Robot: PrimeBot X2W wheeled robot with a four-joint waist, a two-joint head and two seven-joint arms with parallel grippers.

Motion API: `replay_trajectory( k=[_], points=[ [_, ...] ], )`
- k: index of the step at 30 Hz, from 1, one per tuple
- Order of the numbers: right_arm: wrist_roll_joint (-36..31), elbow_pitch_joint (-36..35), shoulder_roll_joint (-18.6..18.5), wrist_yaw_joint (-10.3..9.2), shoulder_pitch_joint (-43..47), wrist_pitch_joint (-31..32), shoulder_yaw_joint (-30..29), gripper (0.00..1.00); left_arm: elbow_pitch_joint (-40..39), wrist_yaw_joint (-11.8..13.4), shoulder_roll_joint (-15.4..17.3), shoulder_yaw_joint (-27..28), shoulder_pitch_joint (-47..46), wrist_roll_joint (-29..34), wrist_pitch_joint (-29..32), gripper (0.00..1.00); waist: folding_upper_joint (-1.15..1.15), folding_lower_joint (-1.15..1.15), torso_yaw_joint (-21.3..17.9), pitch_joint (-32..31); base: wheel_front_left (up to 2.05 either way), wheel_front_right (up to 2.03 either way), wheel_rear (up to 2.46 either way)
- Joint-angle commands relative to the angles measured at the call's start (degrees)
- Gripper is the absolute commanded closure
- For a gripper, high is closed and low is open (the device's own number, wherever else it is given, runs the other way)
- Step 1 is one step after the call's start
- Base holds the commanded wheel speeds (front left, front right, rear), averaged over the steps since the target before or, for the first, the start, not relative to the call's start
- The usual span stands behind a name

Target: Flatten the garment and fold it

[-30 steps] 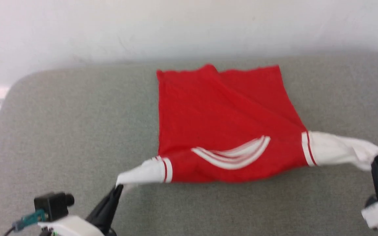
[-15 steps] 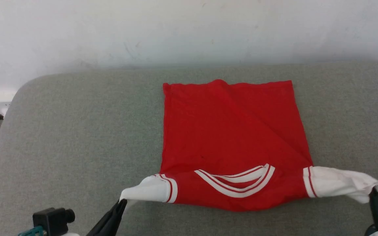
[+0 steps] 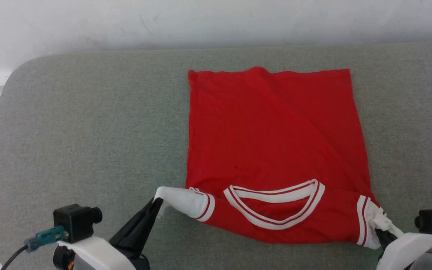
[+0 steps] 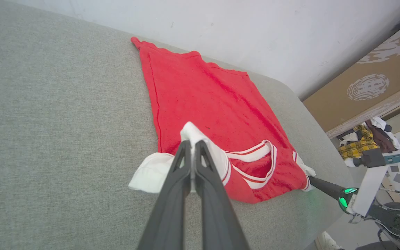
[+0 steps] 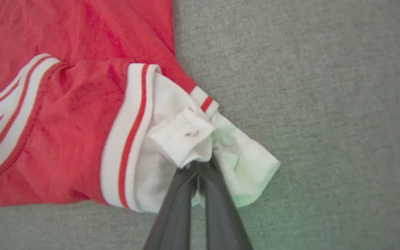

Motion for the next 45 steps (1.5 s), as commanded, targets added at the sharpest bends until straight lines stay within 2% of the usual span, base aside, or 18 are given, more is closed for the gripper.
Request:
replay_trajectory(
  k=[1, 4, 5, 6, 7, 8, 12, 17, 20, 23, 27, 32, 37, 45],
  points=[
    [-1.47, 2.28, 0.04, -0.04, -1.30, 0.52, 0.47, 1.00, 0.14, -0.51, -0.41, -0.23, -1.19, 0.46, 0.17, 1.00, 0.00, -0.01, 0.57, 0.48, 0.00, 0.00, 0.00],
    [-3.02, 6.14, 0.04, -0.04, -3.07, 0.26, 0.47, 1.00, 0.34, -0.83, -0.52, -0.59, -2.00, 0.61, 0.50, 1.00, 0.00, -0.01, 0.97, 0.60, 0.00, 0.00, 0.00],
    [-3.06, 6.86, 0.04, -0.04, -3.58, 0.05, 0.45, 0.93, 0.37, -0.91, -0.48, -0.63, -2.18, 0.64, 0.57, 1.00, 0.00, -0.01, 1.07, 0.63, 0.00, 0.00, 0.00],
    [-2.68, 7.23, 0.05, -0.04, -4.05, -0.06, 0.21, 0.68, 0.37, -0.94, -0.40, -0.63, -2.26, 0.67, 0.62, 1.00, 0.00, -0.01, 1.12, 0.64, 0.00, 0.00, 0.00],
    [-2.49, 7.19, 0.05, -0.04, -4.40, -0.04, 0.08, 0.31, 0.31, -0.93, -0.31, -0.59, -2.26, 0.68, 0.64, 1.00, 0.00, -0.01, 1.11, 0.63, 0.00, 0.00, 0.00],
    [-2.39, 6.76, 0.02, -0.04, -4.54, 0.28, 0.22, 0.00, 0.20, -0.88, -0.21, -0.54, -2.20, 0.69, 0.64, 1.00, 0.00, -0.01, 1.07, 0.63, 0.00, 0.00, 0.00],
    [0.22, 0.87, -0.79, -0.04, -3.84, 4.42, 0.63, 0.00, -0.45, -0.62, 0.08, -0.39, -1.84, 0.80, 0.51, 1.00, 0.00, -0.01, 0.76, 0.75, 0.00, 0.00, 0.00],
    [3.64, -14.87, -3.05, -0.04, -3.40, 11.11, -1.45, 0.00, -1.26, -0.39, 0.10, -0.23, -1.50, 1.08, -0.09, 1.00, 0.00, -0.01, 0.46, 1.49, 0.00, 0.00, 0.00],
    [4.07, -22.91, -4.29, -0.04, -5.71, 15.42, -3.81, 0.00, -1.66, -0.49, 0.10, -0.34, -1.68, 1.43, -0.34, 1.00, 0.00, -0.01, 0.75, 2.51, 0.00, 0.00, 0.00],
    [2.14, -26.63, -7.04, -0.04, -10.78, 17.53, -4.60, 0.00, -2.08, -0.68, 0.06, -0.50, -2.12, 1.87, -0.56, 1.00, 0.00, -0.01, 1.27, 3.86, 0.00, 0.00, 0.00],
    [-0.21, -24.19, -8.39, -0.04, -20.55, 18.41, -4.03, 0.00, -2.84, -0.99, -0.01, -0.69, -3.18, 2.67, -0.85, 1.00, 0.00, -0.01, 2.26, 6.28, 0.00, 0.00, 0.00],
    [-3.94, -14.57, -8.64, -0.04, -33.65, 19.17, -2.81, 0.00, -3.71, -1.63, -0.19, -1.32, -5.30, 3.68, -0.56, 1.00, 0.00, -0.01, 4.04, 10.30, 0.00, 0.00, 0.00],
    [-8.97, -5.15, -7.65, -0.04, -45.04, 20.01, -4.14, 0.00, -4.28, -2.57, -0.72, -1.92, -7.99, 4.46, -0.31, 1.00, 0.00, -0.01, 6.31, 14.95, 0.00, 0.00, 0.00],
    [-16.76, 4.95, -6.77, -0.04, -53.94, 21.54, -7.99, 0.00, -4.38, -3.55, -1.61, -2.62, -10.85, 5.26, -0.38, 1.00, 0.00, -0.01, 9.02, 20.16, 0.00, 0.00, 0.00]
  ],
)
